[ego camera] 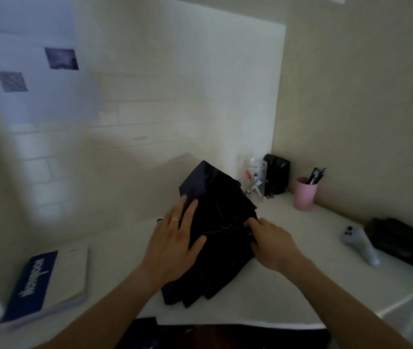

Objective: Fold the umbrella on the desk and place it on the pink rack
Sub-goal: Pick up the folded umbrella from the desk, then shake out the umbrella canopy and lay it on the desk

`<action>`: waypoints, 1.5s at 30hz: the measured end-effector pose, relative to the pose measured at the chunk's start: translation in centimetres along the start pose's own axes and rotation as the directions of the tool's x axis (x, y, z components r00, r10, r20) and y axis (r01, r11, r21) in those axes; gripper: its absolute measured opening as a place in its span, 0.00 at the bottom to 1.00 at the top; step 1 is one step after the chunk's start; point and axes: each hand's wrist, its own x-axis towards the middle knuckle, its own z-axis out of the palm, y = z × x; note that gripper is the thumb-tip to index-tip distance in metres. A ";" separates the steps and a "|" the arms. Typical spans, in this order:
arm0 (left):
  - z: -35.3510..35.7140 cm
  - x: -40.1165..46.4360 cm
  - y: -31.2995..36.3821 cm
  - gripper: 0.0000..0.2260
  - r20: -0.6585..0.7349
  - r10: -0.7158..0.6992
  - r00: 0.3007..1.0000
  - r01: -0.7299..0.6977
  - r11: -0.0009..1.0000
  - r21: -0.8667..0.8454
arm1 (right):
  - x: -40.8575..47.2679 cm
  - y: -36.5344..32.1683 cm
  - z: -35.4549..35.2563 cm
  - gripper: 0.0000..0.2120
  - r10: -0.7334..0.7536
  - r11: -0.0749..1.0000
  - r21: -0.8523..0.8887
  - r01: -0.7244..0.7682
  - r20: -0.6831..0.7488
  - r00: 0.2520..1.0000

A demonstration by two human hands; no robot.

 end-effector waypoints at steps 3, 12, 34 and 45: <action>1.8 -2.5 1.0 0.34 0.211 0.025 0.977 0.009 0.987 -0.159 | -2.5 0.3 3.0 0.19 0.058 0.997 -0.046 -0.056 0.045 0.997; 5.9 -4.9 1.9 0.25 0.365 0.025 0.931 0.034 0.987 -0.156 | -4.8 1.7 9.4 0.18 0.069 0.998 0.008 -0.069 -0.020 0.997; -5.5 8.3 0.1 0.26 -0.361 0.099 0.928 -0.106 0.994 0.000 | 3.8 -2.0 -2.1 0.16 0.218 0.796 0.575 0.188 -0.563 0.797; -18.0 9.8 1.8 0.26 -0.397 -0.030 0.917 -0.104 0.945 -0.311 | 1.9 -4.5 -13.6 0.14 0.453 -0.236 0.866 0.440 -0.302 0.839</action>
